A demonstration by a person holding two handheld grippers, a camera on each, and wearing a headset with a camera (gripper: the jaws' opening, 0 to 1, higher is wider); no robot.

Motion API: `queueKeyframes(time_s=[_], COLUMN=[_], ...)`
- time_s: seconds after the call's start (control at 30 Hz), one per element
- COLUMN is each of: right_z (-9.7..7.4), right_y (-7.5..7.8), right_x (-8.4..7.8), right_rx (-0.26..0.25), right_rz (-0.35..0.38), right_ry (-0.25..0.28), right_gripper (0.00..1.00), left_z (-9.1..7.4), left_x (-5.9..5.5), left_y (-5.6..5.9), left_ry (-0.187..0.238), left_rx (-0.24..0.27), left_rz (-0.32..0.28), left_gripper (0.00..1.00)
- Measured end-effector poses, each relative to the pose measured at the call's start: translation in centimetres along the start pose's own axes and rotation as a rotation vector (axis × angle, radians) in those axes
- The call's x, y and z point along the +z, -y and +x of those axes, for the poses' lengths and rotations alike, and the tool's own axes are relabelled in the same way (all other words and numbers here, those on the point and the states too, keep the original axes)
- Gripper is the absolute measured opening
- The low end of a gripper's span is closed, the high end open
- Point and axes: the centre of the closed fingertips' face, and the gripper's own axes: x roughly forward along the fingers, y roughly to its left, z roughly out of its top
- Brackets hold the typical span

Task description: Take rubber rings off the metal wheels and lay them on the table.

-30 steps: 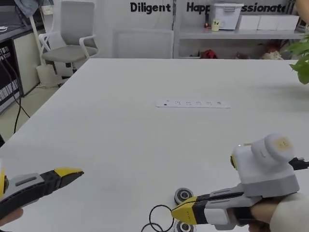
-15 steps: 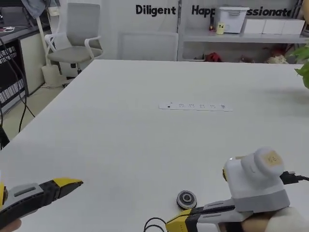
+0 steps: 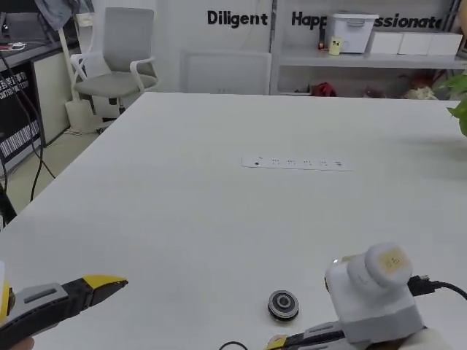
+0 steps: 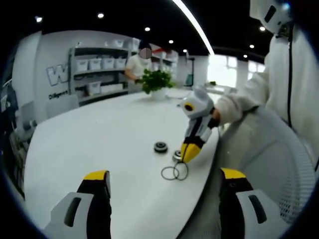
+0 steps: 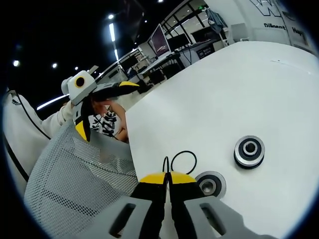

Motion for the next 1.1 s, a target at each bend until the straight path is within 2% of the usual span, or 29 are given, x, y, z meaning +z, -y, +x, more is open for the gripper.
queueKeyframes(time_s=[0.3,0.67,1.1], right_z=[0.1,0.4,-0.4], right_y=[1.0,0.9,1.5], right_x=[-0.4,-0.6,0.6], right_rx=[-0.047,-0.046,-0.082], right_rz=[-0.023,-0.042,-0.073], right_ry=[-0.013,-0.026,0.005], right_gripper=[0.00,0.03,0.08], left_z=[0.0,0.1,-0.1], left_x=[-0.2,-0.5,-0.5], left_y=[0.1,0.1,0.0], left_ry=[-0.003,-0.014,-0.012], left_rx=[0.002,0.008,0.012], left_rz=[-0.004,-0.004,-0.001], left_gripper=[0.91,0.91,0.91])
